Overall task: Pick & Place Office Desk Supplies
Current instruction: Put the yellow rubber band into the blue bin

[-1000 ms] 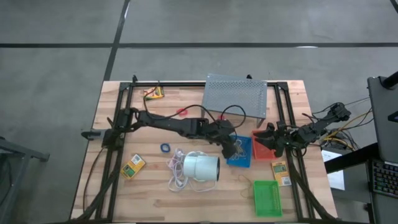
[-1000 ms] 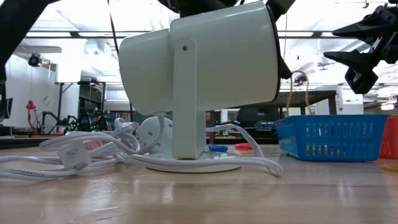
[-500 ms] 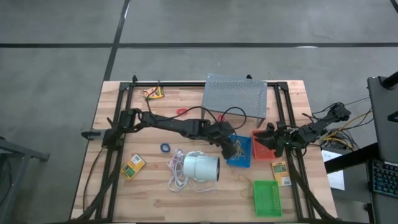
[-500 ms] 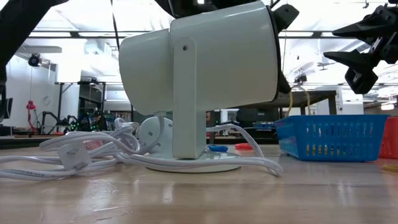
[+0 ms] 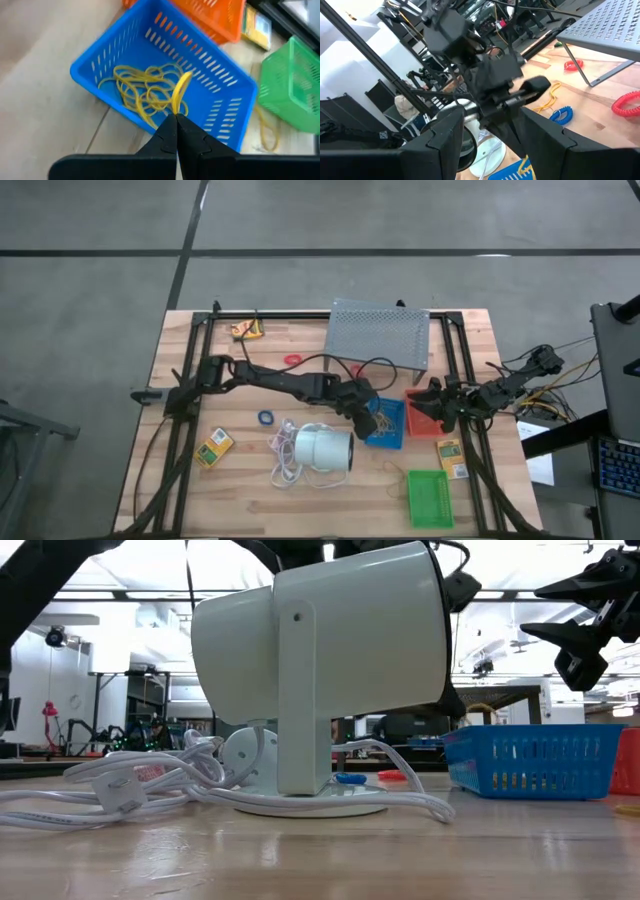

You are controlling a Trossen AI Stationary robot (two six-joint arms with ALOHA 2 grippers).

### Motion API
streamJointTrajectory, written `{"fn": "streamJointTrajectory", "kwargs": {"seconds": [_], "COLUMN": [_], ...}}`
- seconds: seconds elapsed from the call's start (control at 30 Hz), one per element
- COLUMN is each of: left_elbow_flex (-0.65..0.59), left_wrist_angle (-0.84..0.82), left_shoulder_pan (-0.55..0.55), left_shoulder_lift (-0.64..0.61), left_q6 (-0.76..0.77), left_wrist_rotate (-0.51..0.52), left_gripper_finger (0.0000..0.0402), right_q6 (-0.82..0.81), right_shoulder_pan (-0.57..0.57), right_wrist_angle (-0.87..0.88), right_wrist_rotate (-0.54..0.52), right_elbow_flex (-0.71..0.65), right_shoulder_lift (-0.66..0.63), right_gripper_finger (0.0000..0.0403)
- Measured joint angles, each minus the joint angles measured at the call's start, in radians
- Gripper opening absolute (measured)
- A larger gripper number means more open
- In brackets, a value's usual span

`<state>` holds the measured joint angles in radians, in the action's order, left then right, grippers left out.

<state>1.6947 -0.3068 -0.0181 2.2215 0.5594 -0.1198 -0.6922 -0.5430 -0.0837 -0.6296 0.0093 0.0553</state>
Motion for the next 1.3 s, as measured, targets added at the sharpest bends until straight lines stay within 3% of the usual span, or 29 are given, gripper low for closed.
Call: {"fn": "streamJointTrajectory", "kwargs": {"seconds": [0.37, 0.8, 1.3], "left_elbow_flex": [0.0, 0.007, 0.008], "left_wrist_angle": [0.004, 0.01, 0.016], "left_shoulder_pan": [0.011, 0.011, 0.011], "left_shoulder_lift": [0.011, 0.009, 0.001], "left_q6": [0.018, 0.018, 0.016], "left_wrist_rotate": [-0.012, -0.015, -0.016], "left_gripper_finger": [0.0007, 0.0107, 0.0113], "right_q6": [0.0, 0.0, 0.0], "right_shoulder_pan": [0.0, 0.0, 0.0], "right_wrist_angle": [0.0, 0.0, 0.0], "right_wrist_rotate": [0.0, 0.0, 0.0], "right_elbow_flex": [0.0, 0.0, 0.0], "right_shoulder_lift": [0.0, 0.0, 0.0], "right_gripper_finger": [0.0185, 0.0185, 0.0185]}}
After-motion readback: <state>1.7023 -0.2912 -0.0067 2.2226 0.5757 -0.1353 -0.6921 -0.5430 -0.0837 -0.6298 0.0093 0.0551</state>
